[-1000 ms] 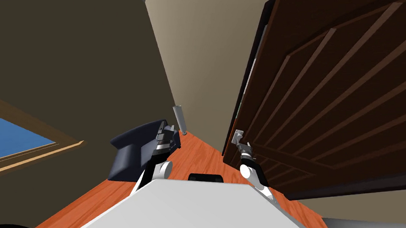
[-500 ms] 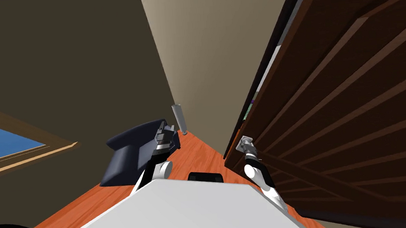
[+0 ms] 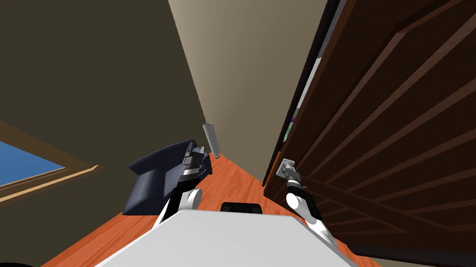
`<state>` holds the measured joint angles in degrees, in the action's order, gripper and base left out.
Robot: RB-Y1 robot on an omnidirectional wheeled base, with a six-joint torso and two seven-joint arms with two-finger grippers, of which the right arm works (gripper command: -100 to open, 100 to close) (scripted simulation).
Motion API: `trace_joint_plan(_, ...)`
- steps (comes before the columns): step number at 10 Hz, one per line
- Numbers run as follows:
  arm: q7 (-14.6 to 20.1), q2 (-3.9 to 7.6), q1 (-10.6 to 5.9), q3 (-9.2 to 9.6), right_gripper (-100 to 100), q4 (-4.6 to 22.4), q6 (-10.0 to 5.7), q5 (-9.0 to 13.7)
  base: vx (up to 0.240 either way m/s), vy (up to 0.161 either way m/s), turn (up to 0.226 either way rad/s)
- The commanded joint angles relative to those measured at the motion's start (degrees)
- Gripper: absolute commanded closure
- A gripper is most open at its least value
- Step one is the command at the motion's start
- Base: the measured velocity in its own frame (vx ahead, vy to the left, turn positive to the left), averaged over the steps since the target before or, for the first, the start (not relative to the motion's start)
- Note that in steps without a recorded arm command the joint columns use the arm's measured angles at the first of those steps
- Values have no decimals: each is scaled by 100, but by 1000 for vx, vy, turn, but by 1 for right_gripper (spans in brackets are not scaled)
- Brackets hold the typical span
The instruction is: Pull the door open
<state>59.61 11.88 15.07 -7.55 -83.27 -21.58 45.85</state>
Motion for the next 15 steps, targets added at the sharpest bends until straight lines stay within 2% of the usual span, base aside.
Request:
trace_joint_plan(1, 58, 61, 17, 58, 100, -11, -10, 3, -143, -17, 75)
trace_joint_plan(4, 204, 212, 58, 204, 100, -40, -34, 10, -229, -30, 134)
trace_joint_plan(9, 559, 583, 160, 560, 100, -110, -92, 26, -272, -38, 182)
trace_joint_plan(10, 589, 614, 169, 590, 100, -116, -97, 28, -261, -12, 90)
trace_joint_plan(11, 554, 583, 164, 569, 100, -102, -77, 26, -109, 3, 22)
trace_joint_plan(15, 857, 895, 302, 863, 100, -165, -199, -16, -244, -23, 149)
